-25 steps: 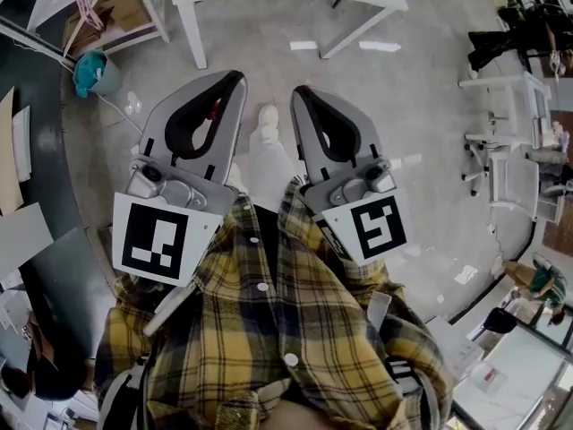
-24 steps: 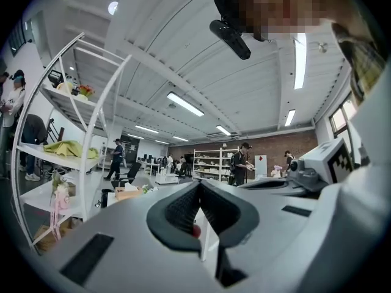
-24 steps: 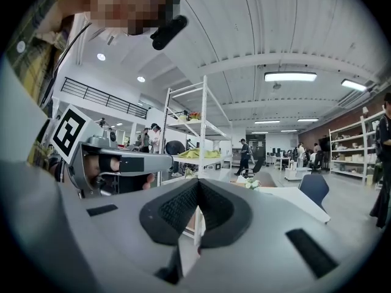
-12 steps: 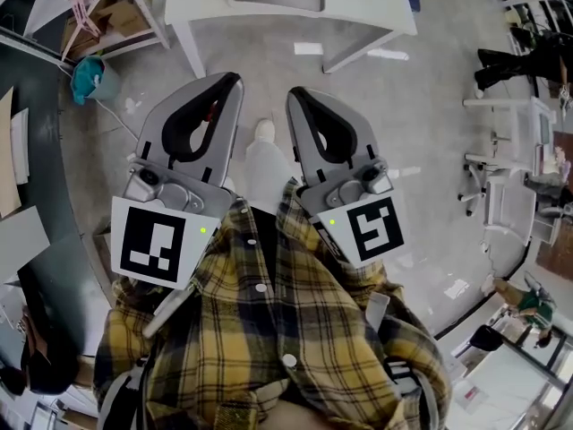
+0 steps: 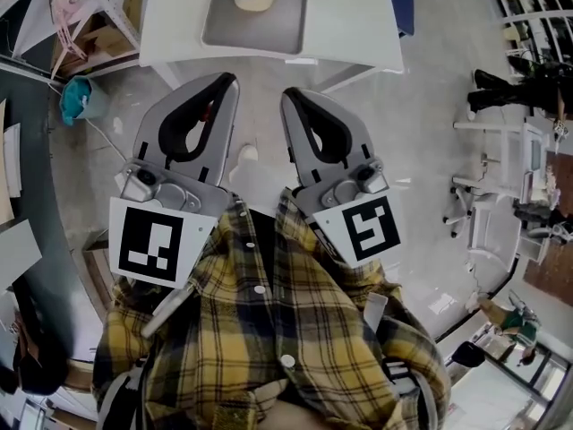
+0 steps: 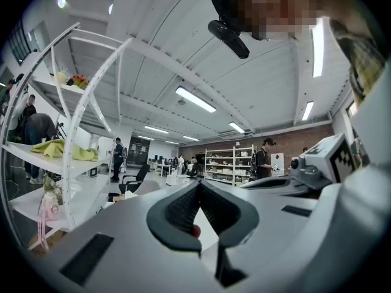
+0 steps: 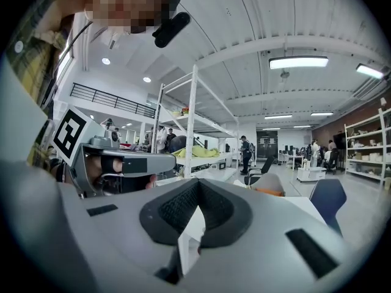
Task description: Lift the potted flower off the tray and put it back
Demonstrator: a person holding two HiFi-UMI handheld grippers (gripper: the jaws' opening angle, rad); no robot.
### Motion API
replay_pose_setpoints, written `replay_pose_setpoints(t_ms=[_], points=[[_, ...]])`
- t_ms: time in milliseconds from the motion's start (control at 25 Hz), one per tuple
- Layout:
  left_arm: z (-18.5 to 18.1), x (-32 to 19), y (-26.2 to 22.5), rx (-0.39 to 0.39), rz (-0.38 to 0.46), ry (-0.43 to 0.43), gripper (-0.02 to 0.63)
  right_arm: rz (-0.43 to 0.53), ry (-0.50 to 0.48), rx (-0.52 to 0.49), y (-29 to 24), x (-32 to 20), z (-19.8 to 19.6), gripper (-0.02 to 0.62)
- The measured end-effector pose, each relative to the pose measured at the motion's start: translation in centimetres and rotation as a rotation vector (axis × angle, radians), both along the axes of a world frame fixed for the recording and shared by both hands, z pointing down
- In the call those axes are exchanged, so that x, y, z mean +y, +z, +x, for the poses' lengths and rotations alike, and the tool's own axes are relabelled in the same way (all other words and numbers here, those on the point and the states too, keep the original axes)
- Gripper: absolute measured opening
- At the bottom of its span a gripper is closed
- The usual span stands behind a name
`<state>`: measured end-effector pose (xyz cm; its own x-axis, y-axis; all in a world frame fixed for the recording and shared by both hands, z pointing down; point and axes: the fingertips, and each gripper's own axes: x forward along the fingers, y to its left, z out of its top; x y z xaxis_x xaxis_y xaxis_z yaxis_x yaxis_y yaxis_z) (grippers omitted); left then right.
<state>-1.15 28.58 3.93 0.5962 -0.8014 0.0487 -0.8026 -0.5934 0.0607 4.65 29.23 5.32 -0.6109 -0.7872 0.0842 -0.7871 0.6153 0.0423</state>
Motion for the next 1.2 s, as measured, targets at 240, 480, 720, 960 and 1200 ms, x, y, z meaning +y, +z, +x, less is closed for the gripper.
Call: replay_pose_setpoints(t_ms=[240,480,720,960,1200], points=[[2.1,-4.7,-0.7,0.004,0.009,-0.057,0.009,0.006,-0.037,0.004,-0.7,-4.6,2.9,-0.002],[3.8,-7.0,-0.3,-0.008,0.012,-0.097,0.009,0.008,-0.076,0.002,-0.2,-7.2,4.7,-0.002],[4.0,-8.8,0.6,-0.012,-0.003,-0.119,0.009,-0.003,-0.098,0.0,0.6,-9.1,4.7,-0.002],[3.2,-11.9,0.9,0.004,0.001,-0.111,0.009,-0.006,-0.078,0.012,1.1,-11.5,4.3,-0.002],[2.3,-16.8,0.5,0.008,0.016,-0.057,0.009,-0.041,-0.042,0.009,1.2,-15.4,2.5,-0.002]])
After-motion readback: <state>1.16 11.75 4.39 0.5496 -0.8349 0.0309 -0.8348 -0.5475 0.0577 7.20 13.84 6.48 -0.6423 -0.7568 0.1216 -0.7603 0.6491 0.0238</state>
